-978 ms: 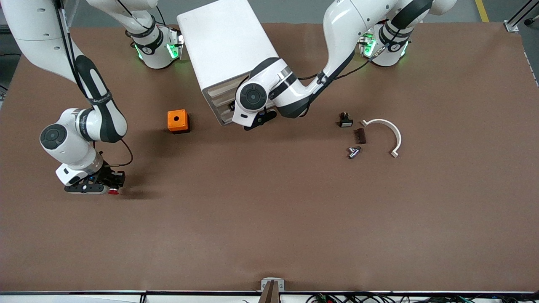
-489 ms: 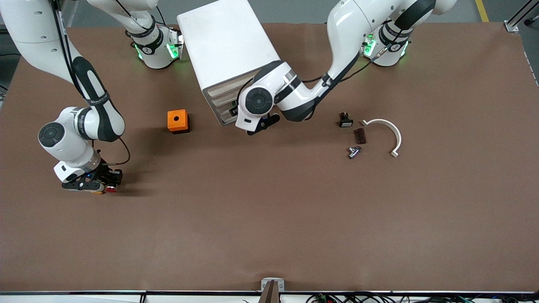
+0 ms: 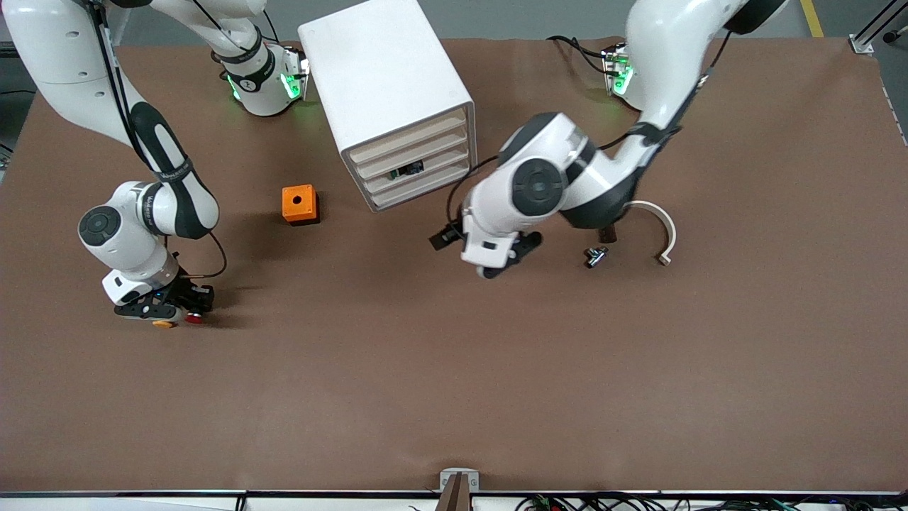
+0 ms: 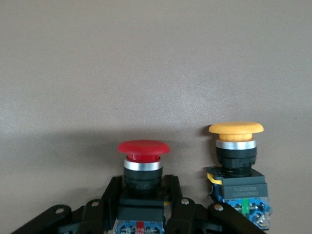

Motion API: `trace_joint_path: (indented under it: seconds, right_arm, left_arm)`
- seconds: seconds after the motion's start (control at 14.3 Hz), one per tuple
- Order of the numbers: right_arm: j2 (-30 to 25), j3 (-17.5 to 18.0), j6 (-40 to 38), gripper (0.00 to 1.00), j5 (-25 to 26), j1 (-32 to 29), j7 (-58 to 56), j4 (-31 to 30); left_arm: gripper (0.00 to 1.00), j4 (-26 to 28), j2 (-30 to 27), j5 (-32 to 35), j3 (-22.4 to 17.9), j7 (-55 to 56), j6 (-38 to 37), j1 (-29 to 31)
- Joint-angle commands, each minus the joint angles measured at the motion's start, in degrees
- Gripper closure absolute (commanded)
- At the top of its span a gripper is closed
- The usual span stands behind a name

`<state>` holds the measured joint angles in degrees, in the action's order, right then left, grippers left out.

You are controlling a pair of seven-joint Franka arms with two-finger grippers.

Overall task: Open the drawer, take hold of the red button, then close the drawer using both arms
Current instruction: 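Release the red button with the right gripper and withdraw the left gripper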

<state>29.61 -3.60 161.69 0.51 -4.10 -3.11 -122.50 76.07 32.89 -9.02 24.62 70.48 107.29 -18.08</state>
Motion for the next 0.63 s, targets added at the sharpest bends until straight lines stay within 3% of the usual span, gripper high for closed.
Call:
trace_joint_path:
  seconds: [0.0,0.28,0.56]
  right_arm:
    - [-0.43,1.05,0.47,0.00,-1.21,-0.82,-0.05,-0.28]
    - [-4.54,1.23,-4.60,0.00,-1.30,-0.20,-0.14,0.51]
    - [-13.06,1.40,-14.71,0.00,-1.21,0.85,0.04,1.04]
  left_arm:
    - [0.00,1.98,-8.00,1.10,0.07,-7.52,-7.15,5.84]
    - [0.00,2.33,-14.42,3.48,0.07,-23.24,-21.13,14.10]
    - [0.00,2.59,-19.34,4.26,-0.01,-38.19,-28.35,22.45]
